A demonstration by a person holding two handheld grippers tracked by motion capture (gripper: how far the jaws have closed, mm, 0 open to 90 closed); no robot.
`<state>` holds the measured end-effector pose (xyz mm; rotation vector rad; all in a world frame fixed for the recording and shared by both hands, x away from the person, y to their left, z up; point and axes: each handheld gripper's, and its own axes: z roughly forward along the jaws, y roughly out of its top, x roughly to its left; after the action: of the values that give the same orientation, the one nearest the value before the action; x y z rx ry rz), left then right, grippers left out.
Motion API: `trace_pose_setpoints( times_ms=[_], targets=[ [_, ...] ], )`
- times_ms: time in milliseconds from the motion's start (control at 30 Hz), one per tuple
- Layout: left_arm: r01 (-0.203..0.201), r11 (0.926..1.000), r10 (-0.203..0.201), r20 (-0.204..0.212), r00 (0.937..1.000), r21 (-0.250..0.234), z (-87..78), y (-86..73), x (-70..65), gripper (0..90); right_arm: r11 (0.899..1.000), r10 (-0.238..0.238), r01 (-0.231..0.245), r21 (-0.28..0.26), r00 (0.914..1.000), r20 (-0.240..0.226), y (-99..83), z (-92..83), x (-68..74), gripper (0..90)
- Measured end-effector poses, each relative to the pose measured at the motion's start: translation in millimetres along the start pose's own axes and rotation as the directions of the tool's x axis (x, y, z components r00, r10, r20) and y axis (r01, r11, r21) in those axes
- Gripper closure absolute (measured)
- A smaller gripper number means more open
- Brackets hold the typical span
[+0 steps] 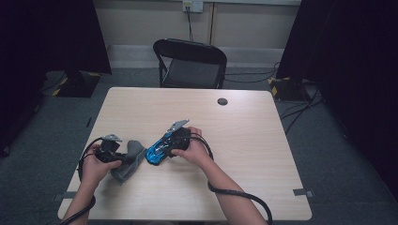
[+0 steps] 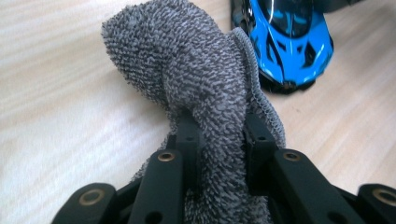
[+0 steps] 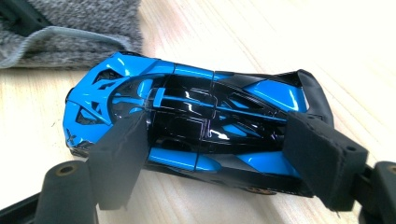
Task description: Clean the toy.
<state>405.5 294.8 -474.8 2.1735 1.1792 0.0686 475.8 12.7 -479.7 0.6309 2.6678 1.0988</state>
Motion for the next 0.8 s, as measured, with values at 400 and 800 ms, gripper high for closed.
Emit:
trace_pose_setpoints(
  times_ms=[400,800],
  targets=[
    [-0.002,1.0000,0.002,0.005,1.0000,0.005,-14.9,-8.5,-5.3,72.3,1.000,0.016,-0.016,-0.014,0.9998,0.008,-2.6,-1.3,-2.3,23.2],
    [-0.015,0.9999,0.015,0.004,0.9999,0.005,-15.3,-2.2,-9.9,71.1,1.000,-0.004,0.003,-0.014,0.9996,-0.027,-3.3,-6.2,-5.2,22.7]
  ],
)
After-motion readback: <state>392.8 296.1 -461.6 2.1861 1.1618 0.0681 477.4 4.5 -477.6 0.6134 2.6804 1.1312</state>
